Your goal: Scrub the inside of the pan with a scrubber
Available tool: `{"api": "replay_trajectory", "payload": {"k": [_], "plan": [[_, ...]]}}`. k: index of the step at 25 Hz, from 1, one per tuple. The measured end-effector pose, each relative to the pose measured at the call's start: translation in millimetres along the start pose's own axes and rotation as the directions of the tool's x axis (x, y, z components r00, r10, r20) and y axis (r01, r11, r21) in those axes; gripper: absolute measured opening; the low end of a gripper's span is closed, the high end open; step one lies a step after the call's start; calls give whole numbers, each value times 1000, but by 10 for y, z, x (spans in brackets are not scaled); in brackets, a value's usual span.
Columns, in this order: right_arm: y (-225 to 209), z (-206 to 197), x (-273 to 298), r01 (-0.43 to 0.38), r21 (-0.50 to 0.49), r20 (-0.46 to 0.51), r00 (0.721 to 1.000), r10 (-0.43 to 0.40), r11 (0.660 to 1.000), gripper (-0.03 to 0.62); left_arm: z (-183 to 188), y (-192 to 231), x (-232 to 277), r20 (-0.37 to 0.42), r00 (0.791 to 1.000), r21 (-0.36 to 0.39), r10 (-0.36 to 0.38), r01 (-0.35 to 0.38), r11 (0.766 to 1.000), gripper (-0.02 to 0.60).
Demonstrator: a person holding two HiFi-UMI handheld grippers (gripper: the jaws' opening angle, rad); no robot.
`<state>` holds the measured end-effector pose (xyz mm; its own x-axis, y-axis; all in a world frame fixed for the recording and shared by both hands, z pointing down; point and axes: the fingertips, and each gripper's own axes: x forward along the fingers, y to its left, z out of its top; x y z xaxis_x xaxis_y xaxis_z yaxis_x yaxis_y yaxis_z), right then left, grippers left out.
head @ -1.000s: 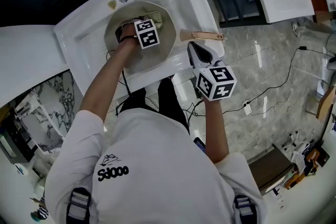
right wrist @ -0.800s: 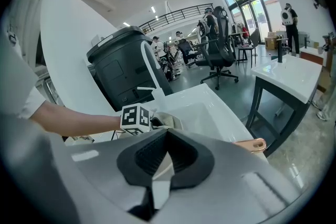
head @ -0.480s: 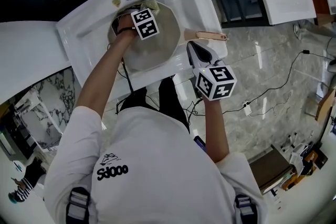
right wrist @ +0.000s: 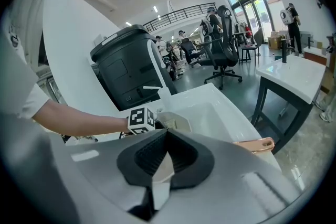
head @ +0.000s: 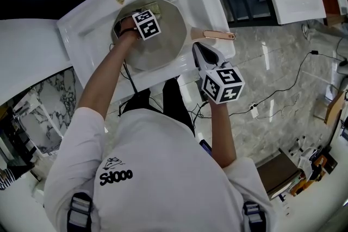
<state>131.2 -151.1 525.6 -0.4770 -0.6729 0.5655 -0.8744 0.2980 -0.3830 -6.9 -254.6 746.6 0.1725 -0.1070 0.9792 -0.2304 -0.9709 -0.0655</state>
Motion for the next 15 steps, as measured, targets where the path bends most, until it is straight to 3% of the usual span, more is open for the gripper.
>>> {"api": "replay_trajectory", "payload": {"k": [4,6,11,15], "plan": [[47,1,23,-7,-2,2,1000,7,1000,9,-35,-198,-53,-12,994,28,-110,110,994,75],[78,7,35,-13,-5,4,1000,13,1000,9,-54,-367,-108,-20,980,45,-198,199,979,75],[115,11,16,-17,-13,4,1000,17,1000,9,-169,-832,-216,-102,920,147,-379,391,909,75],[133,23,3,-16,-19,10,1000,16,1000,9,-308,-1149,-266,-173,867,179,-467,494,851,72]]}}
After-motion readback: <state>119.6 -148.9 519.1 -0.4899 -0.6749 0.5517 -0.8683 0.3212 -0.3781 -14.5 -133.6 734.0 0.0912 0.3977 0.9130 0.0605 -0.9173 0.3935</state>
